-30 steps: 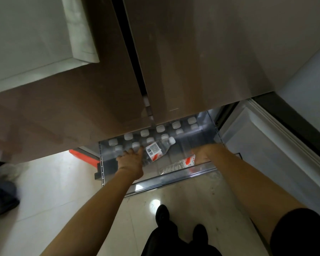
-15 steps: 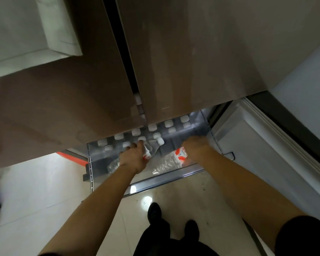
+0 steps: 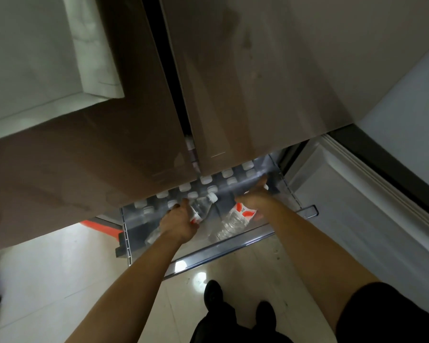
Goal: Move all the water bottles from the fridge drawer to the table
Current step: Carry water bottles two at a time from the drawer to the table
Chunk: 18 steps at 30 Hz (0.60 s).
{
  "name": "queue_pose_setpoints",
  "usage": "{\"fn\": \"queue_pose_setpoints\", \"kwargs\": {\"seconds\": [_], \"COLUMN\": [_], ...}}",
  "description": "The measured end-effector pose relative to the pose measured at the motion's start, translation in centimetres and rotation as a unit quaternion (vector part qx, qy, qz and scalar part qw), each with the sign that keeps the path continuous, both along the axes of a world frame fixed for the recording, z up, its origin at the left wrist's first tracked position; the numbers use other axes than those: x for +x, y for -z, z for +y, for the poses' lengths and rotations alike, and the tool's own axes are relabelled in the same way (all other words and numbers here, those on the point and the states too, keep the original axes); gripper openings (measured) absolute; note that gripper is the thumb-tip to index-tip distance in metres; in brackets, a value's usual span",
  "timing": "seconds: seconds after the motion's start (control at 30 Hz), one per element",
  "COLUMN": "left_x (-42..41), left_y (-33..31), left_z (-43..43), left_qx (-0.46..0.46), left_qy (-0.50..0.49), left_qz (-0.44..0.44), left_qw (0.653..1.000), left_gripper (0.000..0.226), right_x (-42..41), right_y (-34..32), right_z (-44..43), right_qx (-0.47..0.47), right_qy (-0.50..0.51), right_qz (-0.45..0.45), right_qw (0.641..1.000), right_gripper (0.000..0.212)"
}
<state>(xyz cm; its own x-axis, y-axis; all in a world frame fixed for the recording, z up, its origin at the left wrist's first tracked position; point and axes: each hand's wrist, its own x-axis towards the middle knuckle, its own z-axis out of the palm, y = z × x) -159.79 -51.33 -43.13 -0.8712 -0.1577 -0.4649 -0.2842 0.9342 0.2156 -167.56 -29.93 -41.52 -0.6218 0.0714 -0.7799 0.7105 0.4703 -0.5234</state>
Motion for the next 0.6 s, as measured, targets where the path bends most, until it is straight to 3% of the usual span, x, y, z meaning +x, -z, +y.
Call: {"fn": "queue_pose_setpoints", "kwargs": {"seconds": [0.1,0.17,0.23,0.3,0.37,0.6], "left_x": [0.4,0.8,1.5,2.7,4.0,10.8], "left_y": [-0.8,-1.9,-3.1,-4.5,-6.0,-10.7], "left_z": [-0.9,-1.3,-1.4,-1.1,-0.5,1.9], "left_qx": [0.034,0.052,0.071,0.077,0.08,0.154], "left_qy": [-0.021,-0.027,-0.04,-0.046,-0.046,-0.115], "left_qz": [0.02,0.039,0.063,0.096,0.14,0.299], "left_qw": [0.999,0.998,0.995,0.991,0.986,0.935], "left_gripper": [0.068,0.07,0.074,0.073,0.07,0.058], "right_x": [-0.5,-0.3,0.1,1.3,2.8,8.0], "right_y": [-0.8,-3.1,-4.8,-6.0,-7.4,-10.8], "right_z": [-0.5,-1.4,-1.8,-1.7,-1.3,1.6], "right_qx": [0.047,0.027,-0.002,0.004,0.01,-0.071], "right_qy": [-0.014,-0.008,-0.029,-0.045,-0.077,-0.129], "right_qz": [0.053,0.084,0.096,0.136,0.187,0.365], "right_qw": [0.997,0.996,0.995,0.99,0.979,0.919], "right_gripper": [0.135,0.144,0.124,0.077,0.053,0.046]}}
